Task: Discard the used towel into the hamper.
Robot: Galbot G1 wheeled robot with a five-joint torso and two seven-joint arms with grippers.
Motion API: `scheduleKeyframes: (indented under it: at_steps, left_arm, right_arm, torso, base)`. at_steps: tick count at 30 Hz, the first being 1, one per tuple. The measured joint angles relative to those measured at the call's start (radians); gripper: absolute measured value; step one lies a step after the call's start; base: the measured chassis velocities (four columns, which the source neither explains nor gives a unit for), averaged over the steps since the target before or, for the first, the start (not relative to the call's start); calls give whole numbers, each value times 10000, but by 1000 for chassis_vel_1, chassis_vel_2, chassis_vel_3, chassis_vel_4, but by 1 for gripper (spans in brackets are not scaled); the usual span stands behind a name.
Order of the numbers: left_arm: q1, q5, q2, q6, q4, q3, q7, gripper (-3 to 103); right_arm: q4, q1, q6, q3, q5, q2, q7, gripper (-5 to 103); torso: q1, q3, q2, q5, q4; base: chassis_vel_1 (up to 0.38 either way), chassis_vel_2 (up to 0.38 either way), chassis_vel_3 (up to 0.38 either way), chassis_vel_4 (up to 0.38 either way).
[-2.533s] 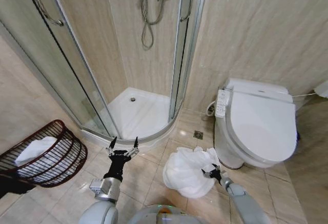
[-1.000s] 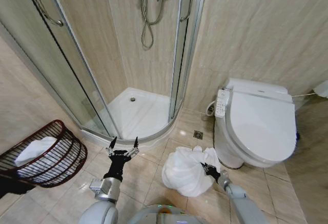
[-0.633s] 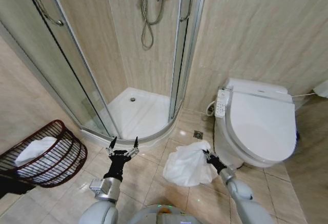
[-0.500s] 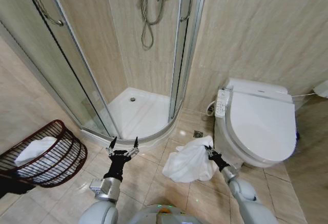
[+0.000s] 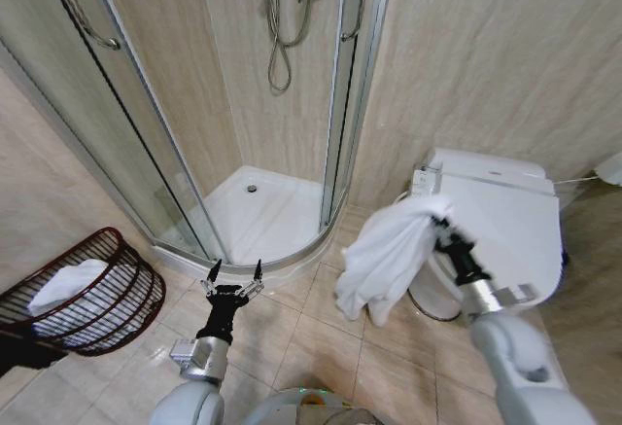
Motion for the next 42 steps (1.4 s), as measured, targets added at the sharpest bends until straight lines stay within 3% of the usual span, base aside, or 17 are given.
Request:
scheduleKeyframes:
  at_steps: [9,18,42]
  left_arm:
    - [0,0,0,0,0,0,0,100]
    - [0,-1,0,0,0,0,0,100]
    - [1,0,0,0,0,0,0,100]
  right_arm:
    - [1166,298,-340,51,347,-449,581,8]
    - [1467,-42,192,95,339,-419,583,8]
    - [1710,72,498,426,503,-607,694,8]
  torso:
    - [0,0,0,1,0]
    - [10,22,30,2,0]
    - [373,646,1022,1,1]
  base:
    - [0,0,0,0]
    - [0,0,0,0]
    - [0,0,0,0]
